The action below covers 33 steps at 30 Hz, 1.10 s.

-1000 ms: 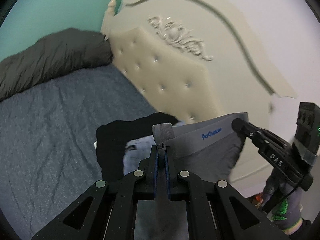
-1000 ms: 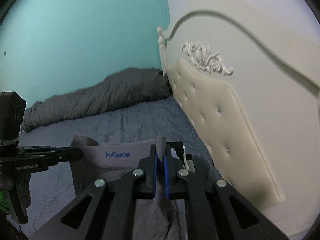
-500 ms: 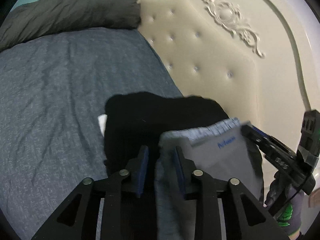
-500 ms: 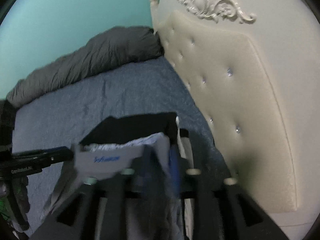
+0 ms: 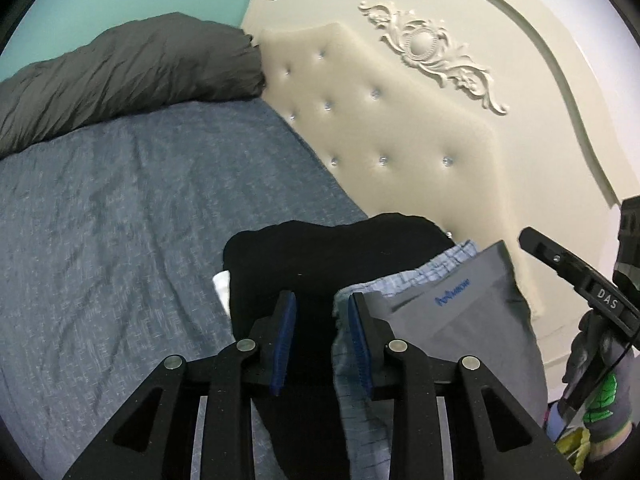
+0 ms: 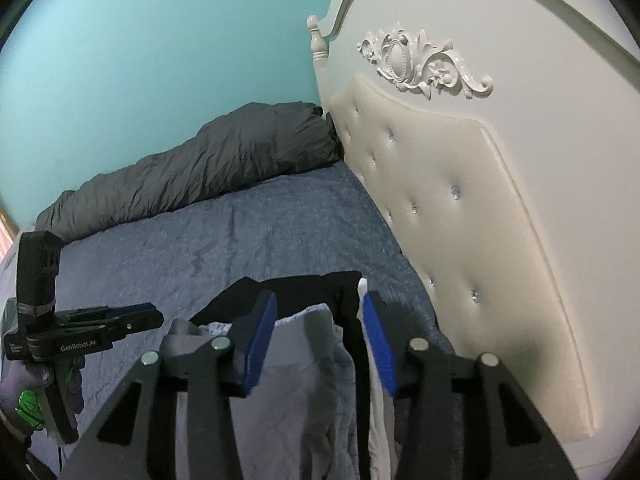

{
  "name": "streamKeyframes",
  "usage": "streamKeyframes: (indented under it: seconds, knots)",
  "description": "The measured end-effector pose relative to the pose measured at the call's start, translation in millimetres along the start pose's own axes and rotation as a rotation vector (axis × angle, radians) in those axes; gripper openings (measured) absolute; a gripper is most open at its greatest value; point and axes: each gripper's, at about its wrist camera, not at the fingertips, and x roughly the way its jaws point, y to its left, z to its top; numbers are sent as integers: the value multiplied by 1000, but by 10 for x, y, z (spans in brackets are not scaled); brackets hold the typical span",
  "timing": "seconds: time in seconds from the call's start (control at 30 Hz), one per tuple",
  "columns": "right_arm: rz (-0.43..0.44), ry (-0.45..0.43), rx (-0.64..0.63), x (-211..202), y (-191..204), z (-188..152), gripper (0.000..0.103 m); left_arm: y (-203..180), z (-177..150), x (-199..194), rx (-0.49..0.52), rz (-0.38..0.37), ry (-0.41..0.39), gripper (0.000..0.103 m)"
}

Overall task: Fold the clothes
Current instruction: 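Lower the briefs with both grippers onto the stack of folded clothes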

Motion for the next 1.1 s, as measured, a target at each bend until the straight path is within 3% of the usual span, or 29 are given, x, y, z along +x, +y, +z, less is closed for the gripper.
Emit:
streamKeyframes:
  seconds: [0.2,0.27,0.37,0.43,0.5,1.0,1.07,1.1]
  knots:
    - [-4,45,-4,123,27,-51,46,-71,-85,43,20,-10,44,30]
    - [-31,64,5,159,5,-89,40,-65,-111,48,19,-13,53,29]
    - [-30,66,24,183,-34,-120,19,-67,-137,40,28,-23,60,29]
    - [-19,60,16,181,-29,-132,9,-71,-143,25,39,-25,58,17]
    - [-13,61,5,189,-11,-137,5,-58,-135,13,42,-28,53,3]
    - [-63,29,39,288,-56,-77,3,33,-156,-88,2,-56,27,0]
    - [-58,33,43,314,-50,-79,3,40,-179,-124,-32,-71,18,15]
    - [-54,36,40,321,-37,-84,3,29,-192,-140,-37,-81,12,34]
